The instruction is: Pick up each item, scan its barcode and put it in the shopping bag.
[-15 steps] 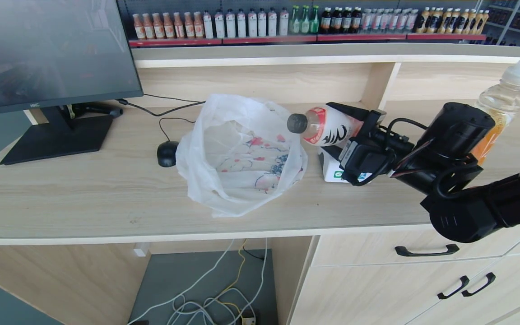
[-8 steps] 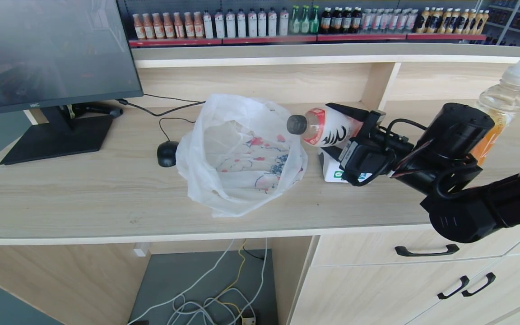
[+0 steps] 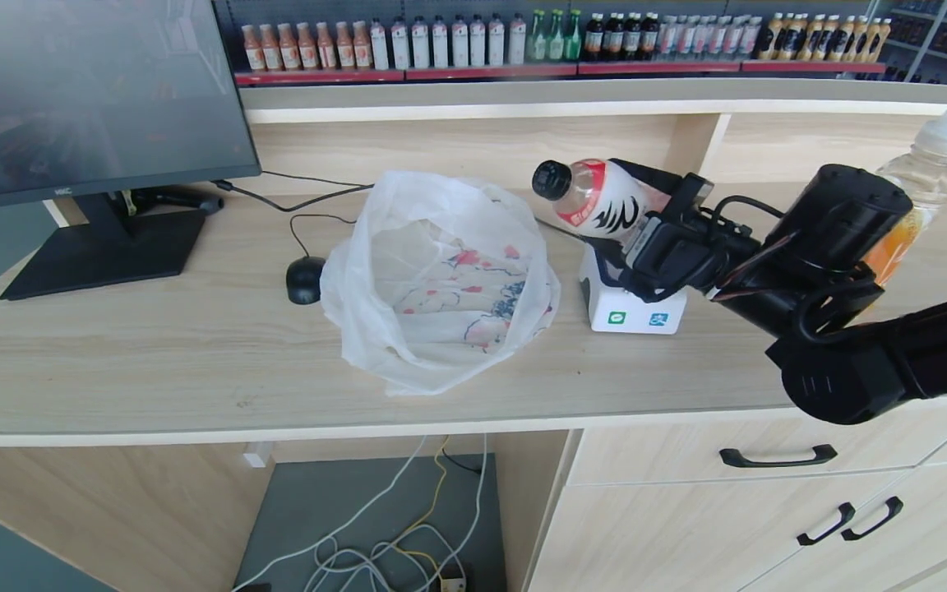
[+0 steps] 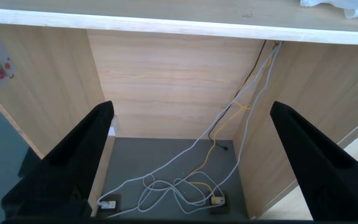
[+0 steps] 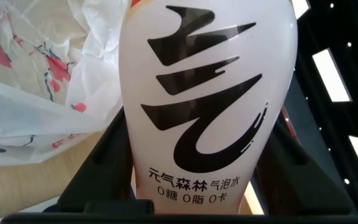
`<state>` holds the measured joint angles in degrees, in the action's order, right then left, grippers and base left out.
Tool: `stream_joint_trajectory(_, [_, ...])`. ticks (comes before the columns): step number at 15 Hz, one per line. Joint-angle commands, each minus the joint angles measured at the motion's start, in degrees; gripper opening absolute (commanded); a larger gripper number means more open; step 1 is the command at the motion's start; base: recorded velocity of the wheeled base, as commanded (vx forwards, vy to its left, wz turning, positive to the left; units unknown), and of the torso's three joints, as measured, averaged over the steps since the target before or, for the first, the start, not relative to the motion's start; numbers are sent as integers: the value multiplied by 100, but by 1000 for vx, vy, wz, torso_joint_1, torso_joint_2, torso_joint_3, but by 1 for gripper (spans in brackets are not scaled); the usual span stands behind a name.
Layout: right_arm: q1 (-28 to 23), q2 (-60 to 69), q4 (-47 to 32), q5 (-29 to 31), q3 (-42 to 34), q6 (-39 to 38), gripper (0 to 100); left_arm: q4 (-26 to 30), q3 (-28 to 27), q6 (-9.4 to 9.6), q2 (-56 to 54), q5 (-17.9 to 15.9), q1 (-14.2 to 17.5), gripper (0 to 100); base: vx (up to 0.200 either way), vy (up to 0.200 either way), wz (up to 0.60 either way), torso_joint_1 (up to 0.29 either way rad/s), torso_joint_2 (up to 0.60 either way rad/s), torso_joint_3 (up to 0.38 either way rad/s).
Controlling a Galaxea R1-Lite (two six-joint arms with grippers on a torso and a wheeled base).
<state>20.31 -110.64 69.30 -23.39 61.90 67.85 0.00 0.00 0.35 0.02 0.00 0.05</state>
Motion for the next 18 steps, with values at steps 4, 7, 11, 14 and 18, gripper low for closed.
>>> stream_joint_trajectory(4, [43,649,-128,538,-117,-554,0,0,0,0,-2,0,4,100,0,0,0,0,0,0])
stream_joint_trajectory(7, [105,1097,-119,678,-372,-1081,0,0,0,0,-2,0,-5,100,0,0,0,0,0,0])
stream_joint_trajectory(11, [131,2073,-49,1584,-1567,-2373,0,0,0,0,-2,9,4,100,0,0,0,0,0,0])
stream_joint_trajectory(14, [114,2354,118,1689,-2077,-3401,0,0,0,0,-2,0,-5,100,0,0,0,0,0,0])
stream_joint_trajectory(18, [114,2363,479,1724,-2420,-4289,0,0,0,0,-2,0,4,100,0,0,0,0,0,0])
